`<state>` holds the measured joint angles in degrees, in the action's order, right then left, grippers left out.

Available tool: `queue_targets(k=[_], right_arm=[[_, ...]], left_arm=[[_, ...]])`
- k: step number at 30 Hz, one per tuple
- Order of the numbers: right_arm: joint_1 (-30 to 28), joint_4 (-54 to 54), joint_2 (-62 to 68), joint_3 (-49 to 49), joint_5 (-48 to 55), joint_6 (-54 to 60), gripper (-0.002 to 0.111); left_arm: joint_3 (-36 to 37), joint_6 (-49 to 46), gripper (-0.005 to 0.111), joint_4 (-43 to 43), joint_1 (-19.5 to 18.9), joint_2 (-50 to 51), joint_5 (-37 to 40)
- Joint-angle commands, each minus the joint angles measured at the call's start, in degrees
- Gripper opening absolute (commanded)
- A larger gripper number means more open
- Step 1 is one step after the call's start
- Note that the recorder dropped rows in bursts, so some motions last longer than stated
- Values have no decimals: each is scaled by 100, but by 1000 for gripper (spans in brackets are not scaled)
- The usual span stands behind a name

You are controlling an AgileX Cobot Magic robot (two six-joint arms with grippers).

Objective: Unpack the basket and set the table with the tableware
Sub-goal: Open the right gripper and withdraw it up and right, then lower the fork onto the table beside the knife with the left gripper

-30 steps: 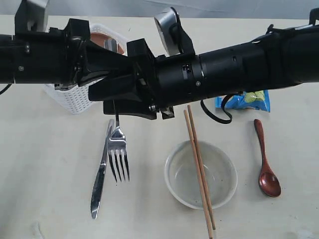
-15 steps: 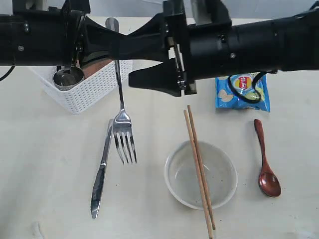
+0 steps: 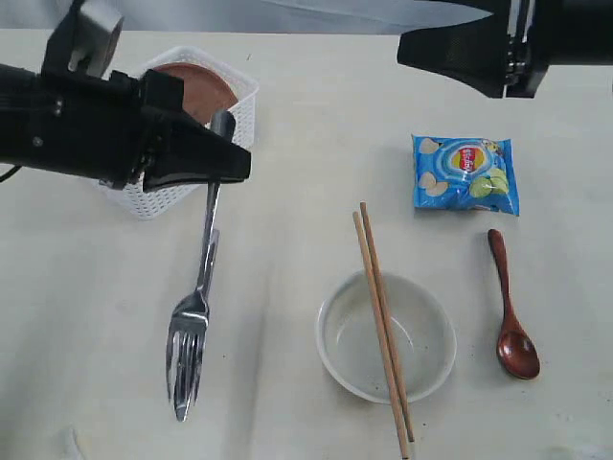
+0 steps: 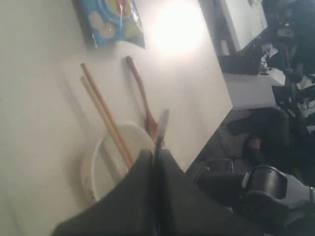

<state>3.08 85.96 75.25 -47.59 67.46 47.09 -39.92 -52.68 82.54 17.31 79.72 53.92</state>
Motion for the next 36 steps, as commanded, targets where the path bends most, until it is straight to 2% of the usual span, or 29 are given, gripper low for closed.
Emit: queue_targets(k=[1,5,11,16,20,36], right_arm=[[-24,-17,-191,-30,199,-37,68],[-24,-17,-311,-30,208,-108,68],[-24,-41,-443,-30,208,-140,68],[-24,-41,-443,-30,208,-140,68],[-24,-41,-442,-30,128,-140,68],[-24,-41,-432,-30,31,-129,68]], left_arm=[[178,-196,0,-141,-9,502,433],[283,-776,0,449,-9,865,502],[323,-1157,0,809,-9,1276,432],[780,-1972,0,1697,-9,1540,417],[1015,-2365,0,1741,-9,1704,444],[951,-2791,0,1741,-9,2565,664]])
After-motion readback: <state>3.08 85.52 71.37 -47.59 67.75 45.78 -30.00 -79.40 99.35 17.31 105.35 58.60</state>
